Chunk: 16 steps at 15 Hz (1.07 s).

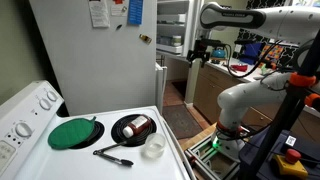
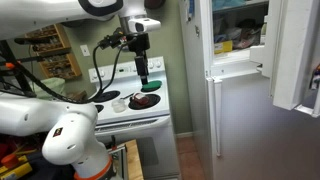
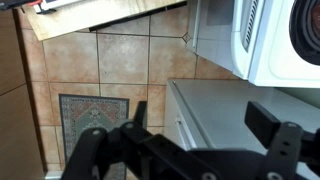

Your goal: Pick up the clear lunch box and put it in the second shelf from the bottom in the refrigerator, close the refrigerator door

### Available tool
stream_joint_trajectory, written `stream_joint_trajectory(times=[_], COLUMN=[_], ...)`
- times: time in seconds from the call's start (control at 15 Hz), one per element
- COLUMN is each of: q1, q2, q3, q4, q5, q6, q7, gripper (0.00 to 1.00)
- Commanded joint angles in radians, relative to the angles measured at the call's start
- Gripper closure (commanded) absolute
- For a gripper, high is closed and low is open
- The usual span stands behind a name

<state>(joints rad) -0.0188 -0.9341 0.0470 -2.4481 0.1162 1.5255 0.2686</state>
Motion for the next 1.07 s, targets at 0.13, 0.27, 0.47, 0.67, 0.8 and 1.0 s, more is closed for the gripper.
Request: stream_joint_trajectory(times=[0.13,0.27,0.47,0.67,0.8,1.0], q1=[-0.02,-0.02,-0.02,-0.02,-0.02,0.0], q2=[0.001,0.001,0.001,0.001,0.001,0.011], q3=[0.011,0.011,0.011,0.011,0.011,0.036], q4=[0.003,0.003,0.003,0.003,0.003,0.013], q5=[0.009,0.009,0.009,0.009,0.009,0.019], q6=[-0.004,-0.004,-0.004,-0.004,-0.004,-0.002], q7=[-0.012,-0.012,-0.012,-0.012,-0.012,-0.021], gripper=[0.0,0.0,0.0,0.0,0.0,0.0])
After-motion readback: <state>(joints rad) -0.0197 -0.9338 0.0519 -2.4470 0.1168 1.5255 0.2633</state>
